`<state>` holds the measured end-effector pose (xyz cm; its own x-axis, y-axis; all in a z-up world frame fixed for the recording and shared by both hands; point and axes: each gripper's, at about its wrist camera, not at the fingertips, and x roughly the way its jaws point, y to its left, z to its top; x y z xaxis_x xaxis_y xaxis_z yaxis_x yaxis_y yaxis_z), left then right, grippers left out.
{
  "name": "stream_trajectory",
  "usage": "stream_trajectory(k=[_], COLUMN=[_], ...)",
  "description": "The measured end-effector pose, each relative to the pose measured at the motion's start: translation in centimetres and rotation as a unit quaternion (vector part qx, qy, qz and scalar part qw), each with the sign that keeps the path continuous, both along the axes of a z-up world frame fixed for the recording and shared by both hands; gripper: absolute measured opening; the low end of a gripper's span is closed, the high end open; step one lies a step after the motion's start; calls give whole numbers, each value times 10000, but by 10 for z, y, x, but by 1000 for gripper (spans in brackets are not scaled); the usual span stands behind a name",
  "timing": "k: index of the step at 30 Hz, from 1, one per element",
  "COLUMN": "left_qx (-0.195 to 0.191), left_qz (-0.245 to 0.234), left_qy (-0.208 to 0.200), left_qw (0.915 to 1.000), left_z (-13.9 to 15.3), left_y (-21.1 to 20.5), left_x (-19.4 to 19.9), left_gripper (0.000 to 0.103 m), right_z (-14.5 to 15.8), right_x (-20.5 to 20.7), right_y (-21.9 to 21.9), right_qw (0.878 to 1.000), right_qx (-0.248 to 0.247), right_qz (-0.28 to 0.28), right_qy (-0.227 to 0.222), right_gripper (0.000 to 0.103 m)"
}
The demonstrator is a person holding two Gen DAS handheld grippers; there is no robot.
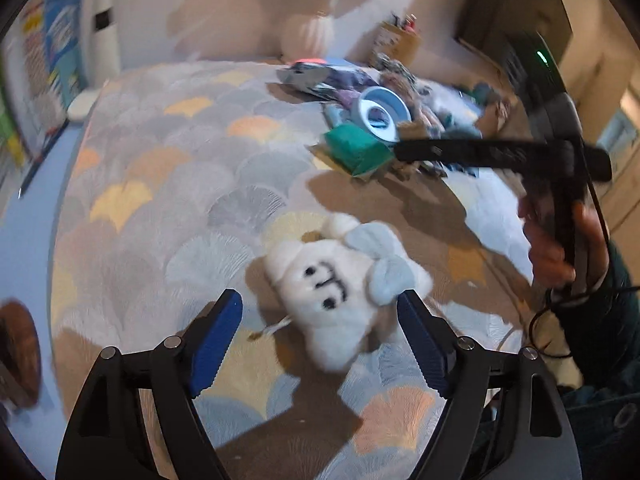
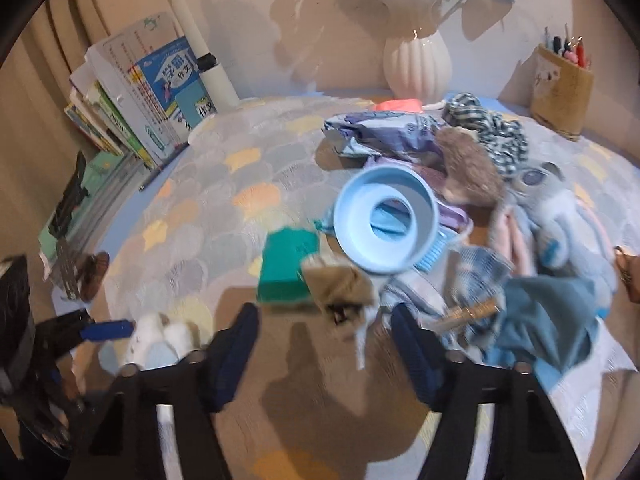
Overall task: Organize soft objects
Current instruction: 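Grasp the white plush toy with the left gripper while the right grasps the beige plush, then lift both plush toys and carry them toward the glass tray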
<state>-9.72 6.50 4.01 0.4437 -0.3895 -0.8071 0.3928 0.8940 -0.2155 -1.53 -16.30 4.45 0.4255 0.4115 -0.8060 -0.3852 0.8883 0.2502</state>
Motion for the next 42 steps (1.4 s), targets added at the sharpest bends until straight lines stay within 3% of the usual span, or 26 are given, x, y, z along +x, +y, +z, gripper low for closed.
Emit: stream_trajectory(k=[3,7,16,24,29,33,35,37,42], left_qx=[-32,288,117,85,-219,-47,99,143,-356], left_qz=[-326,-491,-381,-769,-1006,-1011,-799,-569,-436], left_qy=[-82,-152,-49,-72,90,-24,-45,1,332], left_qw=[9994,9983,9992,9970,9946,9949,9967,9983,9979], left_z=[2,-4,0,5,5,9,9,5,-10], left_y=[-17,-36,-21,-28,-40,-35,-27,-21,-28], left_x=[6,17,6,-16,-21,-35,-33,-23,8], left_gripper=[80,79,80,80,80,80,80,80,80], right_z=[-6,-11,16,17,10,2,1,1,-1], right_x=[10,14,-18,-63,-63,-60,-63,-64,-64], right_y=[2,1,-21,-54,-68,-68,-68,-70,-81], right_qw=[9999,9993,9991,9985,9965,9952,9958,9960,9938], right_qx=[75,313,394,163,37,35,-36,-24,415], right_qz=[-77,-33,-51,-112,-378,-401,-389,-442,-603], right_qy=[110,199,-137,513,745,892,831,780,832], right_gripper=[48,21,21,21,22,24,32,59,60])
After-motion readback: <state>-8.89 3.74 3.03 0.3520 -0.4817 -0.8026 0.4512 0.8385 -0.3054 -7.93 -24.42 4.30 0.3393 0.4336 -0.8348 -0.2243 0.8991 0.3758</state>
